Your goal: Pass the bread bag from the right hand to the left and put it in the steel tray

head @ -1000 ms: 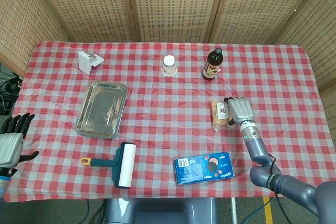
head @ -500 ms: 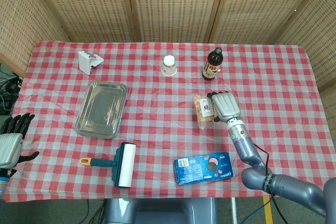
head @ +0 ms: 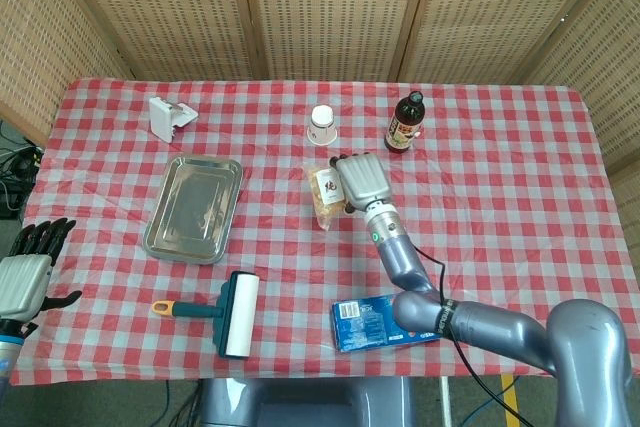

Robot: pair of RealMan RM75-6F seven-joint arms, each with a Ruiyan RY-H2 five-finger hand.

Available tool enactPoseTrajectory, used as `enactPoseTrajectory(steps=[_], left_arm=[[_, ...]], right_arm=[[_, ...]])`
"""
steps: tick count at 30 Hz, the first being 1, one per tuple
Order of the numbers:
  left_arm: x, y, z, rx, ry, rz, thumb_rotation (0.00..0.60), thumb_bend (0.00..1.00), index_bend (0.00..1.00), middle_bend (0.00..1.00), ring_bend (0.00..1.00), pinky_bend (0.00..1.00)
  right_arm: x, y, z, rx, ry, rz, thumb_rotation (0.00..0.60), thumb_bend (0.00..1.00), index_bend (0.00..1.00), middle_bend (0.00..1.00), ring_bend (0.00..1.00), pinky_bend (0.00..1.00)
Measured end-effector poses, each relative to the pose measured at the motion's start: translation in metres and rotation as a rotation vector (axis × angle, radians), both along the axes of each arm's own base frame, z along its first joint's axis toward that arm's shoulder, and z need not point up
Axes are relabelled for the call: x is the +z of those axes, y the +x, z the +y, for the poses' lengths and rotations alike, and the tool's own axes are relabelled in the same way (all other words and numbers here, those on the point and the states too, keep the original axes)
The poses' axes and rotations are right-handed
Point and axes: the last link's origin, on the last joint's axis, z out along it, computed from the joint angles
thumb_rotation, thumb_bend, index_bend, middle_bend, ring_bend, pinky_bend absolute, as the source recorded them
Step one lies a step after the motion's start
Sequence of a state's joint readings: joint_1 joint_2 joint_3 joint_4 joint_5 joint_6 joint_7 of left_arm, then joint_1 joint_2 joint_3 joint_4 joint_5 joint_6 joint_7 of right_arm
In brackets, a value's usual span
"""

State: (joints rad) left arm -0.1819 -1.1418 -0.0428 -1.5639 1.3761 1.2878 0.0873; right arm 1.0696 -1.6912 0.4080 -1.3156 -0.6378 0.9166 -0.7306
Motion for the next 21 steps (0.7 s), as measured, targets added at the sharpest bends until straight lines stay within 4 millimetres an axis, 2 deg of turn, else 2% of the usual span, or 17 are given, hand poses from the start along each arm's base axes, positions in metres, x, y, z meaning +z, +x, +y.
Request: enactPoseTrajectory(steps=[3,5,7,8,10,12,15,21], left_arm=[[0.001,-0.002,0.001,0.007,0.002,-0.003,0.600,0.02,0.00,0.00,0.00,0.00],[0.002,-0.004,0.002,0.017,0.004,-0.009,0.600,0.02,0.00,0.00,0.00,0.00],[0.002,-0.006,0.003,0.026,0.004,-0.015,0.600,0.02,0.00,0.00,0.00,0.00],[0.003,-0.006,0.004,0.026,0.005,-0.015,0.600,0.02,0.00,0.00,0.00,0.00],[0.003,-0.005,0.004,0.024,0.006,-0.016,0.600,0.02,0.00,0.00,0.00,0.00],[0.003,-0.005,0.004,0.023,0.004,-0.016,0.600,0.02,0.00,0.00,0.00,0.00],[0.002,-0.007,0.004,0.032,-0.006,-0.011,0.600,0.02,0.00,0.00,0.00,0.00],[0.002,-0.006,0.004,0.031,-0.002,-0.011,0.600,0.02,0.00,0.00,0.00,0.00]], right_arm=[[-0.014,0.015,-0.002,0.003,0.022,-0.001,0.600,0.07,0.50,0.40,0.39,0.45],[-0.021,0.023,-0.001,0.018,0.043,0.006,0.600,0.07,0.45,0.36,0.35,0.37],[-0.026,0.027,0.000,0.026,0.057,0.018,0.600,0.06,0.37,0.27,0.28,0.27],[-0.028,0.027,0.001,0.027,0.064,0.025,0.600,0.06,0.33,0.23,0.24,0.24],[-0.030,0.028,0.003,0.024,0.075,0.032,0.600,0.04,0.19,0.09,0.09,0.18],[-0.032,0.028,0.004,0.018,0.091,0.045,0.600,0.03,0.10,0.02,0.02,0.12],[-0.033,0.029,0.007,0.012,0.110,0.081,0.600,0.02,0.03,0.00,0.00,0.04],[-0.024,0.033,0.016,0.011,0.110,0.128,0.600,0.02,0.01,0.00,0.00,0.03]])
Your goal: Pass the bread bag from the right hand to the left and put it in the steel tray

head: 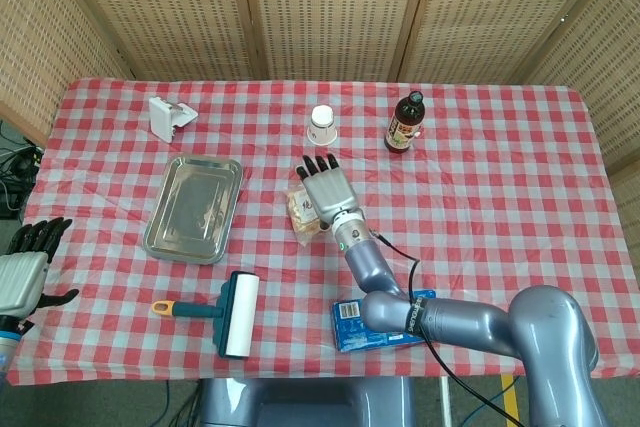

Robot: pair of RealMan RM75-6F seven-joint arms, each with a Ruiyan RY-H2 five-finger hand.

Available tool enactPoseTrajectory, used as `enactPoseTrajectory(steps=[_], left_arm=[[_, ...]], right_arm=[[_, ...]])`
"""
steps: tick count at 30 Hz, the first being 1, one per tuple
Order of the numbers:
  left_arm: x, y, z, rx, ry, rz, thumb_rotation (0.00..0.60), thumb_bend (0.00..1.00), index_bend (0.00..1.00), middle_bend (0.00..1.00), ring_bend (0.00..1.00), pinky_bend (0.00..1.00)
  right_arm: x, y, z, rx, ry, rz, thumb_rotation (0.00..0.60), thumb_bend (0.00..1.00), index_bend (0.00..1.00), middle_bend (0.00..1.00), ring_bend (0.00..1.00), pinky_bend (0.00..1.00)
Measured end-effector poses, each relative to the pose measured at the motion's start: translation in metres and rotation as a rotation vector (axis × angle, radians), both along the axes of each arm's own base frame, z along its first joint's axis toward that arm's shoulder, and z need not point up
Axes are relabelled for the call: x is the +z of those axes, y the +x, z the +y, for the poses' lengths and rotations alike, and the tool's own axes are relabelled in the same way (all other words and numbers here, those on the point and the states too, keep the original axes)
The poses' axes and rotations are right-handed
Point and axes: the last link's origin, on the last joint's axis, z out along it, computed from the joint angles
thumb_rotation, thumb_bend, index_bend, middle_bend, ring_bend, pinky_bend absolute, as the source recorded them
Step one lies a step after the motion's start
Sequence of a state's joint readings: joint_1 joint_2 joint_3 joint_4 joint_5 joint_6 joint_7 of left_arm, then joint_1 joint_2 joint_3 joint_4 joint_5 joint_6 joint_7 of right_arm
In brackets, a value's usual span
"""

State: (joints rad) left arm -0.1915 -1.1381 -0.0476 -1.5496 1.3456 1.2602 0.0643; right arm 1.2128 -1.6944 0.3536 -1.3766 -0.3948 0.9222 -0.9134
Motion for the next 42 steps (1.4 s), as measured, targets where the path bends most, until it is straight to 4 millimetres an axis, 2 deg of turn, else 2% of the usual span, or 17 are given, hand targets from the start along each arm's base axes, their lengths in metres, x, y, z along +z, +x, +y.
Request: enactPoseTrajectory(steps=[4,10,16,19,25,29,32,34,38,42], left_arm=[[0.001,0.000,-0.001,0.004,0.005,-0.013,0.600,0.02,0.00,0.00,0.00,0.00],[0.001,-0.001,-0.001,0.010,0.006,-0.015,0.600,0.02,0.00,0.00,0.00,0.00],[-0.003,0.003,-0.001,-0.003,0.004,-0.013,0.600,0.02,0.00,0.00,0.00,0.00],[-0.005,0.006,-0.002,-0.005,-0.003,-0.015,0.600,0.02,0.00,0.00,0.00,0.00],[-0.007,0.007,-0.002,-0.005,0.003,-0.019,0.600,0.02,0.00,0.00,0.00,0.00],[-0.008,0.008,-0.001,-0.002,0.012,-0.036,0.600,0.02,0.00,0.00,0.00,0.00],[-0.010,0.009,-0.001,0.005,0.011,-0.052,0.600,0.02,0.00,0.00,0.00,0.00],[-0.011,0.011,-0.001,0.007,0.007,-0.056,0.600,0.02,0.00,0.00,0.00,0.00],[-0.012,0.018,0.002,-0.005,0.007,-0.052,0.600,0.02,0.00,0.00,0.00,0.00],[-0.016,0.036,0.015,-0.042,-0.017,-0.046,0.600,0.02,0.00,0.00,0.00,0.00]], right_arm=[[0.015,-0.009,0.003,0.017,-0.037,0.040,0.600,0.02,0.01,0.00,0.00,0.03],[0.045,-0.048,0.012,0.019,-0.100,0.063,0.600,0.02,0.01,0.00,0.00,0.03],[0.080,-0.106,0.028,0.021,-0.200,0.021,0.600,0.02,0.00,0.00,0.00,0.02],[0.098,-0.140,0.044,0.035,-0.251,-0.023,0.600,0.02,0.00,0.00,0.00,0.02],[0.132,-0.223,0.095,-0.007,-0.325,-0.101,0.600,0.02,0.00,0.00,0.00,0.02],[0.145,-0.256,0.124,-0.027,-0.364,-0.104,0.600,0.02,0.00,0.00,0.00,0.02],[0.151,-0.272,0.143,-0.039,-0.388,-0.125,0.600,0.02,0.00,0.00,0.00,0.02],[0.154,-0.278,0.150,-0.031,-0.402,-0.124,0.600,0.02,0.00,0.00,0.00,0.02],[0.160,-0.283,0.155,-0.013,-0.407,-0.127,0.600,0.02,0.00,0.00,0.00,0.02],[0.171,-0.285,0.156,-0.011,-0.423,-0.150,0.600,0.02,0.02,0.00,0.00,0.02]])
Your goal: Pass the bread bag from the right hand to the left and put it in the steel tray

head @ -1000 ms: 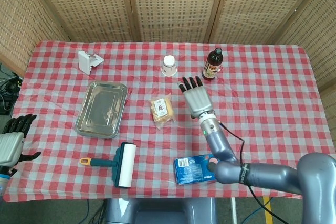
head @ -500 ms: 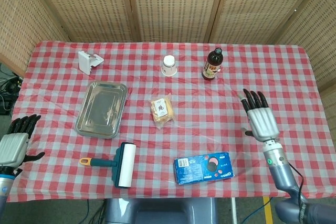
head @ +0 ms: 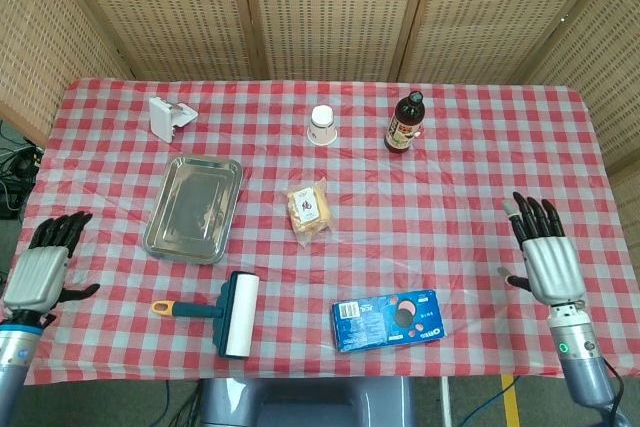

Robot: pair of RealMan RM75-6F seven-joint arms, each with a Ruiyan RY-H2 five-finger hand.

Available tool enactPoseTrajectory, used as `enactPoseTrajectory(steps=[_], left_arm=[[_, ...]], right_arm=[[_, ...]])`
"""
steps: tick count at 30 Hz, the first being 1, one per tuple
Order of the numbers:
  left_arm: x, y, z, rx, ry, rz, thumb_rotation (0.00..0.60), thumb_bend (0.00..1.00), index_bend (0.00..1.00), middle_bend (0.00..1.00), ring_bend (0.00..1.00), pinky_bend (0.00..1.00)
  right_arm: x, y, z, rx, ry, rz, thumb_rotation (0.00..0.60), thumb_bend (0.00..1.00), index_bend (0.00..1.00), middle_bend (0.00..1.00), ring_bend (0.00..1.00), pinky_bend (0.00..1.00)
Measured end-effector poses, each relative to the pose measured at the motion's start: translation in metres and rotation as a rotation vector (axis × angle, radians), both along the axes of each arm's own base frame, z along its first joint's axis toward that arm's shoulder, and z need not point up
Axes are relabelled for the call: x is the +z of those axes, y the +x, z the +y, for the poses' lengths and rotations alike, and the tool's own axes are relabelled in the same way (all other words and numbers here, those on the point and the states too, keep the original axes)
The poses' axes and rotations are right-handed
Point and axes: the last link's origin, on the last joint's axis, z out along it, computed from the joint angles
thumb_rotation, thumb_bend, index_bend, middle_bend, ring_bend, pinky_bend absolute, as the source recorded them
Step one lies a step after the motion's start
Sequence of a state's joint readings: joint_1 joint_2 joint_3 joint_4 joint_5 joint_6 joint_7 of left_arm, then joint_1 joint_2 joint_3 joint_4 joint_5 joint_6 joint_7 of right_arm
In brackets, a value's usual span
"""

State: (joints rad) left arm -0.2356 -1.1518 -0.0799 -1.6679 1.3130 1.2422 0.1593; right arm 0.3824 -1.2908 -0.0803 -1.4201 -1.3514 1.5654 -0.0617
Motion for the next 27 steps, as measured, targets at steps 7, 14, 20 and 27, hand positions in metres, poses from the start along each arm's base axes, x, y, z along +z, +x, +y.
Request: enactPoseTrajectory(steps=[7,14,20,27], left_arm=[[-0.011,0.052,0.047,-0.089,-0.076,0.022,0.600,0.02,0.00,0.00,0.00,0.00],[-0.034,0.107,0.101,-0.170,-0.175,0.045,0.600,0.02,0.00,0.00,0.00,0.00],[-0.072,0.149,0.150,-0.233,-0.273,0.136,0.600,0.02,0.00,0.00,0.00,0.00],[-0.115,0.184,0.174,-0.226,-0.337,0.145,0.600,0.02,0.00,0.00,0.00,0.00]], right_arm=[[0.011,-0.004,-0.001,-0.004,-0.024,-0.042,0.600,0.02,0.03,0.00,0.00,0.02],[0.019,-0.007,-0.001,-0.012,-0.032,-0.081,0.600,0.02,0.03,0.00,0.00,0.02],[0.027,-0.015,-0.004,-0.034,-0.046,-0.108,0.600,0.02,0.03,0.00,0.00,0.02],[0.032,-0.022,-0.007,-0.058,-0.052,-0.135,0.600,0.02,0.03,0.00,0.00,0.02]])
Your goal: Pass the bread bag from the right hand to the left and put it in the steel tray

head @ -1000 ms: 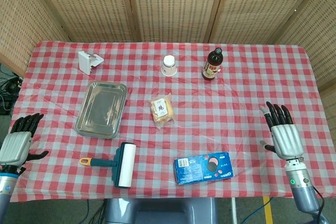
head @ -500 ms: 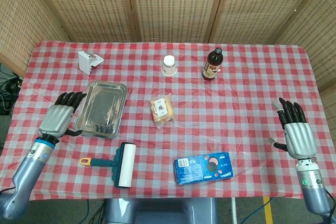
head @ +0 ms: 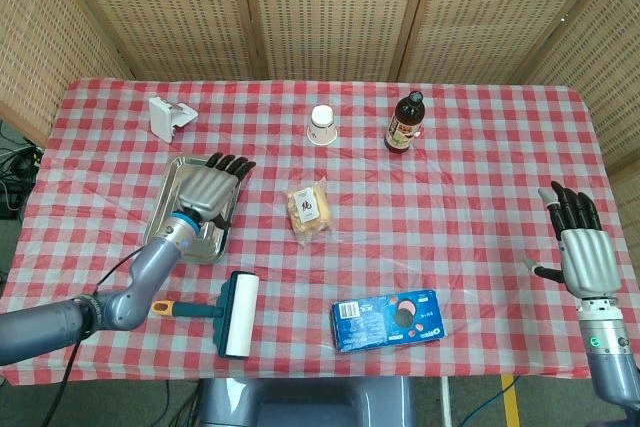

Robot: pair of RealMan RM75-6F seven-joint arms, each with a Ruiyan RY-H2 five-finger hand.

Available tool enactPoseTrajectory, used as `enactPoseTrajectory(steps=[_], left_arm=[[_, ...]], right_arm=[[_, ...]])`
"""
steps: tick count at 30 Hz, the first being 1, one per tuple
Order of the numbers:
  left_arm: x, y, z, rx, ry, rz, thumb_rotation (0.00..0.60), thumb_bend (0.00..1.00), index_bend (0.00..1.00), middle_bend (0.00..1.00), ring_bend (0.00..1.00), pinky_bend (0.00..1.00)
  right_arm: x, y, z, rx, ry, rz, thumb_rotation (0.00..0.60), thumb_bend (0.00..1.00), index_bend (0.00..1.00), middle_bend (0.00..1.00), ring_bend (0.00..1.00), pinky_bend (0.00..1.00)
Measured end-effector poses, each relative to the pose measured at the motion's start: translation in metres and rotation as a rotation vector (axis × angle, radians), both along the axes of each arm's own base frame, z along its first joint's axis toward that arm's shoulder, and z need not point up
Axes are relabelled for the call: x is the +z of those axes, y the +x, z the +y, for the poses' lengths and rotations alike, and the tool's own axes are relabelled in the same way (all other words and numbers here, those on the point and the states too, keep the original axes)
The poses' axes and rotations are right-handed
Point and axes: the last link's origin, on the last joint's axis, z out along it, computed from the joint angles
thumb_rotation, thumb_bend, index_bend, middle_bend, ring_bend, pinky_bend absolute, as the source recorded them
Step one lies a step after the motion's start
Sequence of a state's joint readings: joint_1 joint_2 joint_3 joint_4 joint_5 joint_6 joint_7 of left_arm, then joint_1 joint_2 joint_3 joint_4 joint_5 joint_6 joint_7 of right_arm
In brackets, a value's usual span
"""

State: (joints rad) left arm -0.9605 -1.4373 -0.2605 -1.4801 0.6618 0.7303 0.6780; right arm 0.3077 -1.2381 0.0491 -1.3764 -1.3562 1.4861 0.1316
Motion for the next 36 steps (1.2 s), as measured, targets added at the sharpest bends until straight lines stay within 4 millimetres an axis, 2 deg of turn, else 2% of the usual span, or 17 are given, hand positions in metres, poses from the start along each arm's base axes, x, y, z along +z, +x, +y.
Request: enactPoseTrajectory(steps=[5,9,12,18,25,32,34,36], left_arm=[[-0.033,0.029,0.005,0.046,-0.038,-0.031,0.600,0.02,0.00,0.00,0.00,0.00],[-0.061,0.062,0.000,0.071,-0.056,-0.055,0.600,0.02,0.00,0.00,0.00,0.00],[-0.076,0.078,0.000,0.074,-0.034,-0.050,0.600,0.02,0.00,0.00,0.00,0.00],[-0.093,0.099,0.004,0.079,-0.019,-0.039,0.600,0.02,0.00,0.00,0.00,0.00],[-0.108,0.111,0.010,0.069,0.001,0.008,0.600,0.02,0.00,0.00,0.00,0.00],[-0.127,0.119,0.004,0.053,-0.021,0.040,0.600,0.04,0.00,0.00,0.00,0.00],[-0.131,0.119,0.002,0.050,-0.023,0.050,0.600,0.13,0.08,0.00,0.00,0.06],[-0.134,0.118,0.001,0.048,-0.024,0.056,0.600,0.30,0.31,0.05,0.07,0.22]], right_arm=[[0.006,-0.003,-0.001,-0.006,-0.012,-0.030,0.600,0.02,0.03,0.00,0.00,0.02],[0.010,-0.005,-0.001,-0.004,-0.019,-0.054,0.600,0.02,0.04,0.00,0.00,0.02],[0.013,-0.005,0.001,0.005,-0.022,-0.069,0.600,0.02,0.04,0.00,0.00,0.02],[0.016,-0.005,0.003,0.016,-0.026,-0.093,0.600,0.02,0.05,0.00,0.00,0.02],[0.021,-0.006,0.003,0.027,-0.034,-0.121,0.600,0.02,0.06,0.00,0.00,0.03],[0.023,-0.005,0.004,0.044,-0.033,-0.138,0.600,0.02,0.06,0.00,0.00,0.05],[0.023,-0.005,0.005,0.049,-0.033,-0.140,0.600,0.02,0.07,0.00,0.00,0.05],[0.023,-0.004,0.005,0.055,-0.035,-0.145,0.600,0.02,0.07,0.00,0.00,0.05]])
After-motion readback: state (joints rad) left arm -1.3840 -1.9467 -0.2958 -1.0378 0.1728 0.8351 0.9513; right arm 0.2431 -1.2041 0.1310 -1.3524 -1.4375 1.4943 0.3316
